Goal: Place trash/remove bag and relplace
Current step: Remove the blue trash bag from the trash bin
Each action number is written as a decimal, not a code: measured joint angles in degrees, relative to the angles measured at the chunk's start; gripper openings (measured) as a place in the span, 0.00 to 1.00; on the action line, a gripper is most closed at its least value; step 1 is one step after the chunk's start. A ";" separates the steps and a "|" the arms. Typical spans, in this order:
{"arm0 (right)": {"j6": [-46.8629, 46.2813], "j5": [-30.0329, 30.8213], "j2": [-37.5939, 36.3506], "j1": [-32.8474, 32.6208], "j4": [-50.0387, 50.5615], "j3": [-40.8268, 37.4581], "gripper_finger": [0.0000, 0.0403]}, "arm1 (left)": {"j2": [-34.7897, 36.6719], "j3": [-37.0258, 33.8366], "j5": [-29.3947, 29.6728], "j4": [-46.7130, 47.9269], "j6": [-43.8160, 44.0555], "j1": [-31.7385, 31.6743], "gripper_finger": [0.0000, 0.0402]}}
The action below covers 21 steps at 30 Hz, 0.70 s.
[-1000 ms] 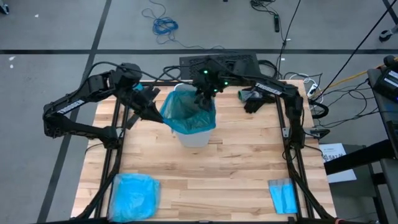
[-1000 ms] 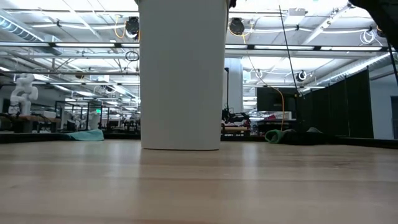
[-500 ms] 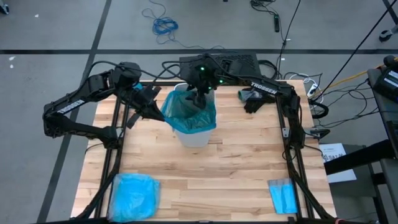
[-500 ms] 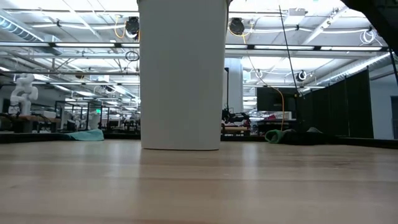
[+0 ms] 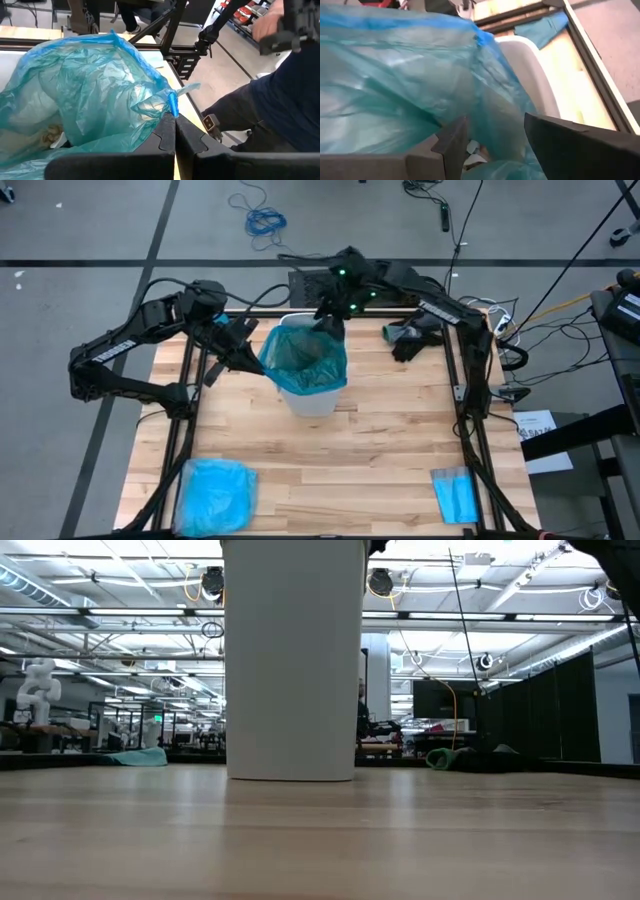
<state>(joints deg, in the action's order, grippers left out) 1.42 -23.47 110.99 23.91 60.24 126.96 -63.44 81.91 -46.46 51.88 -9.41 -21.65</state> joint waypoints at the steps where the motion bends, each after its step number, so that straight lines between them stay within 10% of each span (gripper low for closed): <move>1: 0.13 -0.17 -0.68 0.19 -0.05 0.00 0.46 | 0.00 0.00 0.00 0.02 -0.04 0.00 0.00; 21: -6.63 0.59 -8.60 -2.48 19.82 -0.02 0.46 | 0.00 0.00 1.34 -0.35 -1.49 -0.02 0.00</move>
<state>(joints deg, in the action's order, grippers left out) -5.20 -22.87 102.39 21.43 80.06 126.93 -63.44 81.91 -45.13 51.53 -10.90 -21.67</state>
